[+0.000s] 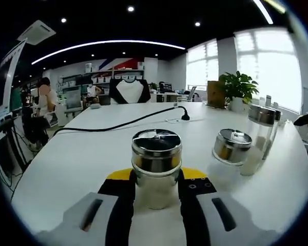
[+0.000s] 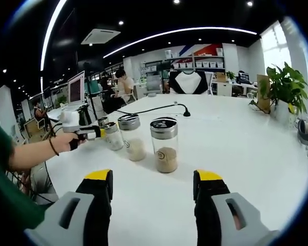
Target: Rotate the seasoning bottle until the label or dispensing opening points toward the visible target arrow and the bottle remains upright within the marked orientation range
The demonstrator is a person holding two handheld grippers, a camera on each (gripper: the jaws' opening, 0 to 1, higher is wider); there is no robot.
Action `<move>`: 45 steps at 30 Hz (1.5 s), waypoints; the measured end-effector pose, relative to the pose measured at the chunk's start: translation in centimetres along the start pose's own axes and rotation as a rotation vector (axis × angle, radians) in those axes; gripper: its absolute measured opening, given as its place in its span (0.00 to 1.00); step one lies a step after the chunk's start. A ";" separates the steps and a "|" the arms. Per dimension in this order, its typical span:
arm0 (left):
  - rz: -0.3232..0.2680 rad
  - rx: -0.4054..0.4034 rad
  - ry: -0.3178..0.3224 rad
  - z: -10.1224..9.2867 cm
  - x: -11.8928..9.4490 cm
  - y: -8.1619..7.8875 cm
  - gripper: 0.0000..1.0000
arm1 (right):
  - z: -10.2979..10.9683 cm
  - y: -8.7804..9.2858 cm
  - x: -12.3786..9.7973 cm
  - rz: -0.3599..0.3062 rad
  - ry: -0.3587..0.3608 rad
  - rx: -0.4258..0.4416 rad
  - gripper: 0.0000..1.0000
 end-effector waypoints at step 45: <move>-0.045 -0.044 -0.035 -1.4 -2.5 1.5 0.34 | 0.6 0.4 1.5 -0.025 -0.056 -0.053 0.87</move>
Point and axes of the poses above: the point that each gripper's makers call its tool centre point, and the gripper's own axes: x roughly forward along the fingers, z roughly to its left, y roughly out of its underside, the point moved 9 cm from there along -x, roughly backward along the fingers, and after that the axes turned 8 degrees about -x, right-handed, at the moved point
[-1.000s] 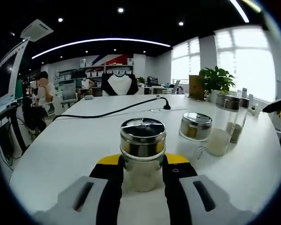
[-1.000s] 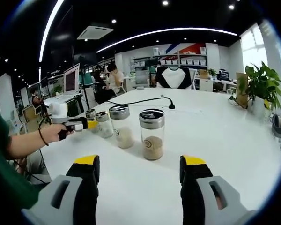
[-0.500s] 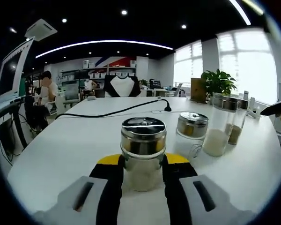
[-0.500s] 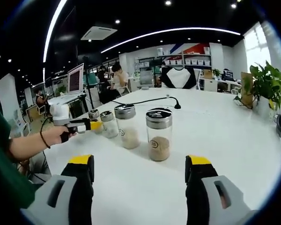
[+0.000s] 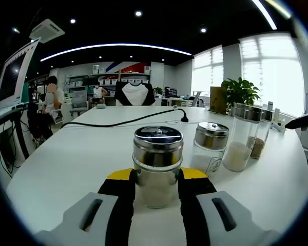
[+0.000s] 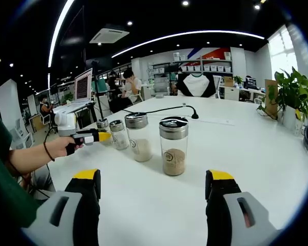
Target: Rotate the seasoning bottle until the label or dispensing opening points toward the visible target arrow and the bottle remains upright within the marked orientation range
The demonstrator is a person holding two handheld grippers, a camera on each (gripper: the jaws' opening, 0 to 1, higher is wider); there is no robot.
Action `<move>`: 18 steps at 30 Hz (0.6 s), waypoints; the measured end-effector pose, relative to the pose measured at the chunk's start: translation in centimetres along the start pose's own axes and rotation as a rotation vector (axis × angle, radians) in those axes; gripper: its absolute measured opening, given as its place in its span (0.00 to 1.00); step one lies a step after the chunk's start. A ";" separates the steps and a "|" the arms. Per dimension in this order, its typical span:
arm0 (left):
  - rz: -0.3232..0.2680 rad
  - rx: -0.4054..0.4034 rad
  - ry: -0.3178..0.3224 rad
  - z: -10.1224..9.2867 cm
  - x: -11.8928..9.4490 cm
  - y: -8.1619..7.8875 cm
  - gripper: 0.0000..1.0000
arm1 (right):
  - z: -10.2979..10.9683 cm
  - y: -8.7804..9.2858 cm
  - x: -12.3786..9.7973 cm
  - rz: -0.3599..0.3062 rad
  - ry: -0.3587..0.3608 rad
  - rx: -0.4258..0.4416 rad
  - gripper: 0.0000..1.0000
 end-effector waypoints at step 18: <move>0.012 -0.025 0.000 0.1 0.0 0.4 0.34 | 0.9 -0.2 1.0 -0.031 -0.125 0.011 0.99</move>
Point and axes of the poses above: the point that each gripper's makers call its tool centre point, and the gripper's own axes: x roughly forward along the fingers, z roughly to its left, y roughly out of its underside, the point moved 9 cm from there along -x, roughly backward along the fingers, and after that the axes turned 8 degrees about -x, right-handed, at the moved point
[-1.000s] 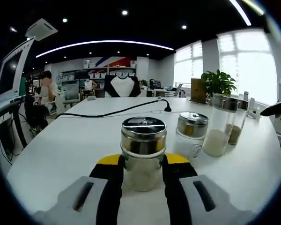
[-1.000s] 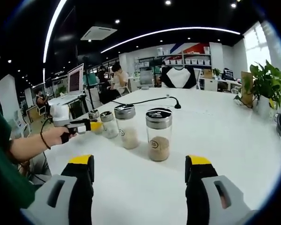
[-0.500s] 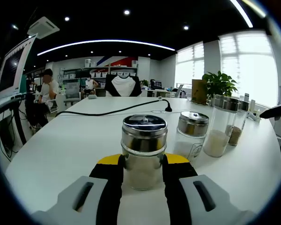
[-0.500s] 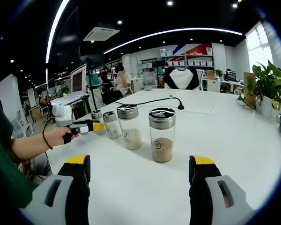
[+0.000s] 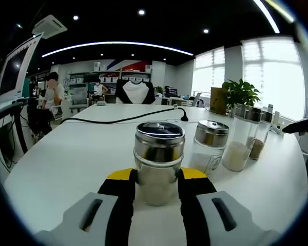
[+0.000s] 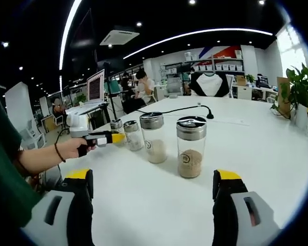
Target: Rotate the seasoning bottle until the label or dispensing opening points toward the visible target arrow and the bottle remains upright within the marked orientation range
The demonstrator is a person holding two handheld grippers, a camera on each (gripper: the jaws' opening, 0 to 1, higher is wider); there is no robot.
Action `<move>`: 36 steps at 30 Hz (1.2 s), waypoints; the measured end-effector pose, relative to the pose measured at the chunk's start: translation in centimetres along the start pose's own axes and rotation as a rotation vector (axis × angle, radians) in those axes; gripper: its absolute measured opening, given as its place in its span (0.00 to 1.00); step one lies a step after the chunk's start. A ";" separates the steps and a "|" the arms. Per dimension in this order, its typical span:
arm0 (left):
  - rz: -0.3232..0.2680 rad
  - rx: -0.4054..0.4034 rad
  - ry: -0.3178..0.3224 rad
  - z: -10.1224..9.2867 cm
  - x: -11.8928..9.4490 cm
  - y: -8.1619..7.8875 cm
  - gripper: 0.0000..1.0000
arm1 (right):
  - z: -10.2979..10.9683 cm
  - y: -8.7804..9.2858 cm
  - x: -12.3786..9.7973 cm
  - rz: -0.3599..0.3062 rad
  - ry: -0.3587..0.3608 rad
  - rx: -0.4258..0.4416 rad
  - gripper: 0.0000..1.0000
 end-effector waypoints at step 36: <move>0.005 -0.067 -0.367 -2.3 0.8 -0.1 0.34 | -0.1 -0.8 0.6 0.002 -0.018 0.005 0.97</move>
Point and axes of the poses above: the point that each gripper's makers call its tool centre point, and the gripper's own axes: x roughly forward along the fingers, z roughly to its left, y roughly out of its underside, the point moved 9 cm from there along -x, roughly backward along the fingers, and after that the axes turned 8 degrees about -x, right-handed, at the moved point
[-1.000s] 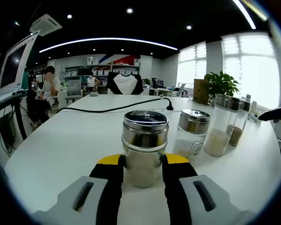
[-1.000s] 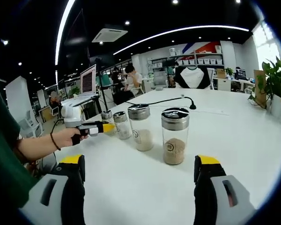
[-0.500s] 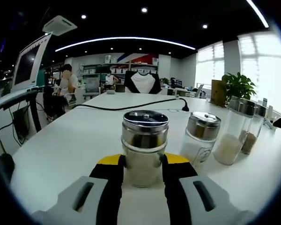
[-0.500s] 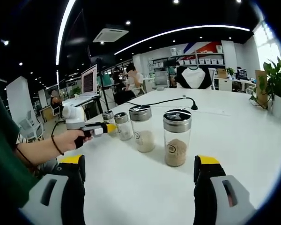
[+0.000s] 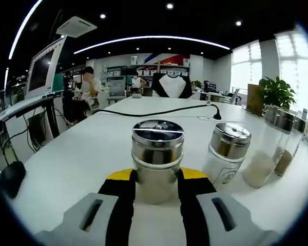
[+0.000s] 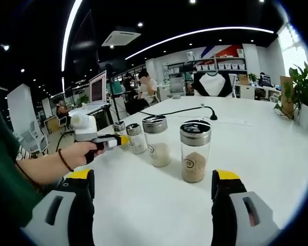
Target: Rotate the seasoning bottle until the label or dispensing opening points toward the visible target arrow and the bottle remains upright within the marked orientation range
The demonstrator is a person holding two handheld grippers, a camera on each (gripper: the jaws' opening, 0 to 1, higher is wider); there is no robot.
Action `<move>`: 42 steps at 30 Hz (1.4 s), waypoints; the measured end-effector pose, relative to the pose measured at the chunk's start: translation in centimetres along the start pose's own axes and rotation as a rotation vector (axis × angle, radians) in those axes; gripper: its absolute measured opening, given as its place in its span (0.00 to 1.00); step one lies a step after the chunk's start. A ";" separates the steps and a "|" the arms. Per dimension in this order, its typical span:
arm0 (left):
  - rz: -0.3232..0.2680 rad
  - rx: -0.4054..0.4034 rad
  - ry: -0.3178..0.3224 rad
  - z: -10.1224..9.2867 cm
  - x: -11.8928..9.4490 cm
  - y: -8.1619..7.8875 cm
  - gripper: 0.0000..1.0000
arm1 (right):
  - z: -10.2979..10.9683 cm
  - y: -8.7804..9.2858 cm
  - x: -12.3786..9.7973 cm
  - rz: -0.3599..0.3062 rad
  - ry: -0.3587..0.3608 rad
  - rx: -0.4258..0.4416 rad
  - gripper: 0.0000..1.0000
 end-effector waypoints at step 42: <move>-0.036 0.212 0.488 3.4 0.5 -3.5 0.65 | -0.4 0.0 -0.1 0.000 0.029 0.027 0.95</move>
Point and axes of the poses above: the point that each gripper's makers call its tool centre point, and the gripper's own axes: x roughly forward along the fingers, z roughly to its left, y roughly out of its underside, the point moved 9 cm from there along -x, roughly backward along the fingers, and after that the axes turned 8 degrees about -x, right-handed, at the moved point
